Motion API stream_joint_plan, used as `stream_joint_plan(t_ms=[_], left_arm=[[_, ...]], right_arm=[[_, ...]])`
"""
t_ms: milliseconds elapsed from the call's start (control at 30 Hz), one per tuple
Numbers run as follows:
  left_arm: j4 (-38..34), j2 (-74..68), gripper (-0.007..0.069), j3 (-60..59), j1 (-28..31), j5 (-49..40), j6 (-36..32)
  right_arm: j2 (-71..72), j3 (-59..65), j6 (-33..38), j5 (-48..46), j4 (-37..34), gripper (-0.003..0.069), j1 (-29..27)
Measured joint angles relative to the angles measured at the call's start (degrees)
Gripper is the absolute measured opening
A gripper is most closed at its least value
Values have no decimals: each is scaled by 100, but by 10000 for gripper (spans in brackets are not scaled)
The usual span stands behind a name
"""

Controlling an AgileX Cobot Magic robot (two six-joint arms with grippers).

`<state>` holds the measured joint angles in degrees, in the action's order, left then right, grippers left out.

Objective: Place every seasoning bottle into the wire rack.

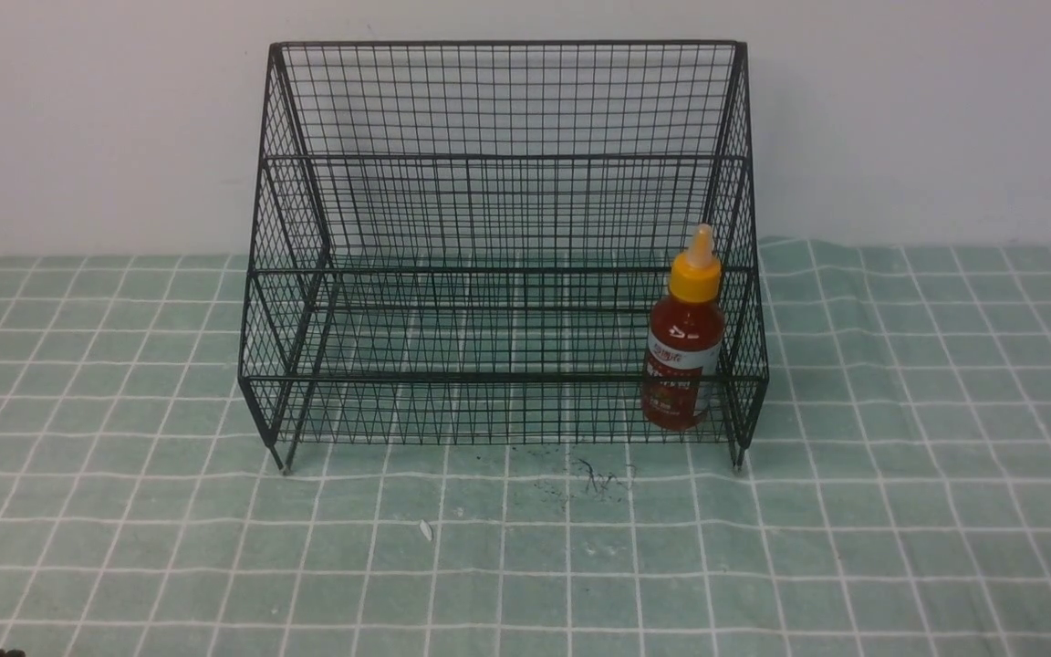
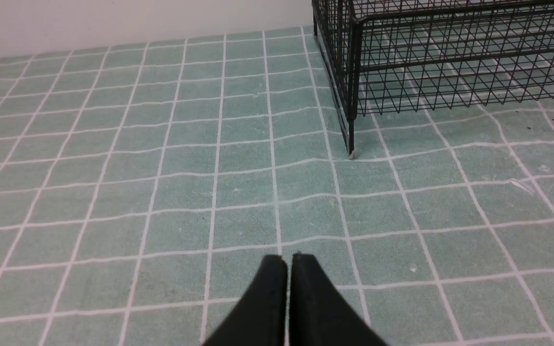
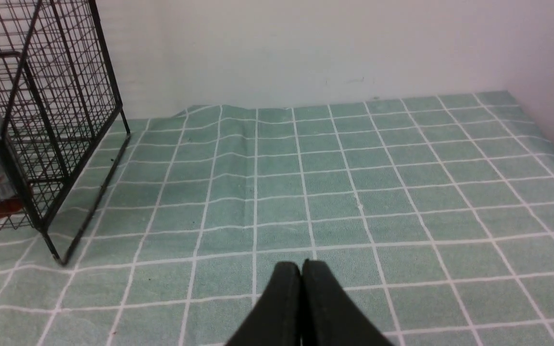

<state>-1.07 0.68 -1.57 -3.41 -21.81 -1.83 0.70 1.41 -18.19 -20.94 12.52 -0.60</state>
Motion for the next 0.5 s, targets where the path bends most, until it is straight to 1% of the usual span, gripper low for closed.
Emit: stream_joint_plan(t_ms=[500], left_arm=[[0,0,-6,0,0,0,0]], right_arm=[[0,0,68,-4,0,-13,-2]])
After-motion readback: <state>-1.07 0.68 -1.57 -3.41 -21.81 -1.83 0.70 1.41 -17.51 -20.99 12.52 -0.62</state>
